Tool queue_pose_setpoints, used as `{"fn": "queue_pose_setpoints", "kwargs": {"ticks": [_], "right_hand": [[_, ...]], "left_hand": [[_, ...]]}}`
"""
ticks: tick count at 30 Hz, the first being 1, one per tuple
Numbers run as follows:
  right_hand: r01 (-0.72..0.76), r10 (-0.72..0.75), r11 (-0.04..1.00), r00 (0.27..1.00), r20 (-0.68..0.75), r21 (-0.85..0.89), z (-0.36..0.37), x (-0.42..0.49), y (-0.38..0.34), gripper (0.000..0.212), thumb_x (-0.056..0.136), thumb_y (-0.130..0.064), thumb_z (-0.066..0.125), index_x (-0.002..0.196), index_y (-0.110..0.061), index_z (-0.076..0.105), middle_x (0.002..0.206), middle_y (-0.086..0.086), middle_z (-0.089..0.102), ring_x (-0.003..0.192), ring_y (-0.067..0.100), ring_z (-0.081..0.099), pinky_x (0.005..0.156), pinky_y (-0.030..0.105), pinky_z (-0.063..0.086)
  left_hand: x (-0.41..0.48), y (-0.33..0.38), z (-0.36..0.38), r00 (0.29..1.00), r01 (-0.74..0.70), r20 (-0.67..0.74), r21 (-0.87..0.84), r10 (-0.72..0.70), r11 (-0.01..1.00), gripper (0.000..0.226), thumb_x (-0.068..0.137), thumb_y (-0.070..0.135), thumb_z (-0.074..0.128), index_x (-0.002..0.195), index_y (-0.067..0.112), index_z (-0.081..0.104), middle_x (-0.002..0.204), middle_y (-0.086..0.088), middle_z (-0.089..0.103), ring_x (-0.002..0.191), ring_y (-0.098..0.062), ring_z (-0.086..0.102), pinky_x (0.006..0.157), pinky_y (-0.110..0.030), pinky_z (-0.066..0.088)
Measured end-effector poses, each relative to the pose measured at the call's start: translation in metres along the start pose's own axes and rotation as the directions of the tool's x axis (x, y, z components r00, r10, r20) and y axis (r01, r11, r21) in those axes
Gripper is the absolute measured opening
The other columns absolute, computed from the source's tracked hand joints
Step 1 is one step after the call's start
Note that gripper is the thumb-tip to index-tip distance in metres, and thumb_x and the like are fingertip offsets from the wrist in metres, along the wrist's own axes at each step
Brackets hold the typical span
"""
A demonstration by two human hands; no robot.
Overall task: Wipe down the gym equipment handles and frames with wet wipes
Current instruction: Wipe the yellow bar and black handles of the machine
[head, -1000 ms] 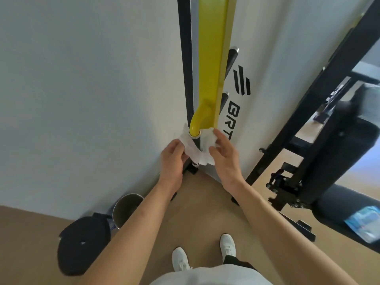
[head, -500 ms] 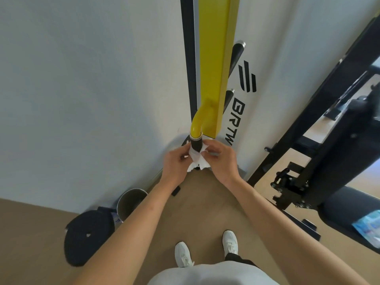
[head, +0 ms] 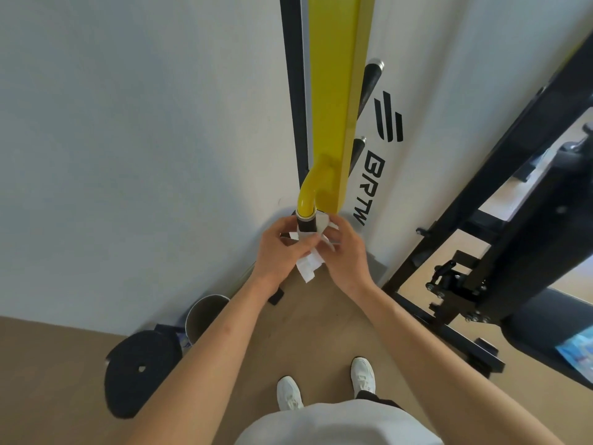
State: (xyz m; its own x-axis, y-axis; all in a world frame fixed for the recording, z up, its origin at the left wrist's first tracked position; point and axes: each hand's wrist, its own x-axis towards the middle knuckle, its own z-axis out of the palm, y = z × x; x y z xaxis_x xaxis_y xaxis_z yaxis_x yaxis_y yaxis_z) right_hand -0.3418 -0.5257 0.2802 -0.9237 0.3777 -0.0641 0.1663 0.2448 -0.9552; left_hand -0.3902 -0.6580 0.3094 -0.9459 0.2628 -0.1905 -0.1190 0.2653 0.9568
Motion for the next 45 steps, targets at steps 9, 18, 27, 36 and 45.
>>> {"fn": "queue_pose_setpoints", "kwargs": {"ticks": [9,18,27,36,45], "right_hand": [[0.055,-0.065,0.992,0.994,0.084,0.117,-0.014,0.005,-0.023,0.038,0.089,-0.008,0.073,0.116,-0.035,0.067,0.095,-0.033,0.070,0.097,-0.003,0.066,0.080,0.012,0.054],[-0.217,0.381,0.867,0.868,-0.318,0.448,-0.002,-0.007,-0.012,0.023,0.093,-0.007,0.061,0.086,-0.029,0.061,0.083,-0.003,0.063,0.079,0.016,0.061,0.088,0.053,0.058],[-0.001,0.087,0.954,0.957,-0.276,0.299,0.032,-0.024,-0.018,0.014,0.090,-0.020,0.075,0.105,-0.021,0.072,0.087,-0.007,0.069,0.080,0.005,0.060,0.071,0.013,0.048],[-0.070,0.201,0.914,0.934,-0.297,0.399,0.025,-0.008,-0.003,0.045,0.087,-0.034,0.076,0.081,0.009,0.065,0.064,0.017,0.049,0.063,0.017,0.039,0.064,0.033,0.034],[0.116,0.081,0.882,0.917,-0.390,0.457,0.038,-0.019,-0.037,0.022,0.098,-0.026,0.065,0.112,-0.013,0.077,0.092,0.015,0.074,0.080,0.025,0.064,0.076,0.034,0.052]], "left_hand": [[0.013,0.007,-0.027,0.985,-0.169,0.059,0.103,0.164,0.980,0.040,0.085,0.009,0.066,0.119,0.030,0.071,0.117,0.006,0.073,0.100,-0.020,0.068,0.090,-0.041,0.057],[0.016,0.067,-0.039,0.948,-0.319,0.037,0.077,0.317,0.945,0.023,0.090,0.018,0.075,0.111,0.028,0.074,0.098,0.008,0.078,0.090,-0.007,0.073,0.086,-0.028,0.059],[0.026,0.072,-0.036,0.941,-0.332,0.094,0.079,0.324,0.940,0.017,0.087,0.019,0.078,0.101,0.029,0.077,0.097,-0.002,0.080,0.089,-0.021,0.076,0.088,-0.053,0.060],[0.029,0.073,-0.042,0.952,-0.287,0.124,0.058,0.279,0.956,0.016,0.088,0.019,0.077,0.099,0.030,0.077,0.089,0.008,0.080,0.086,-0.015,0.075,0.085,-0.041,0.062],[0.027,0.075,-0.034,0.937,-0.312,0.180,0.044,0.299,0.949,0.014,0.089,0.020,0.075,0.102,0.026,0.076,0.089,0.011,0.079,0.086,-0.011,0.076,0.077,-0.026,0.061]]}}
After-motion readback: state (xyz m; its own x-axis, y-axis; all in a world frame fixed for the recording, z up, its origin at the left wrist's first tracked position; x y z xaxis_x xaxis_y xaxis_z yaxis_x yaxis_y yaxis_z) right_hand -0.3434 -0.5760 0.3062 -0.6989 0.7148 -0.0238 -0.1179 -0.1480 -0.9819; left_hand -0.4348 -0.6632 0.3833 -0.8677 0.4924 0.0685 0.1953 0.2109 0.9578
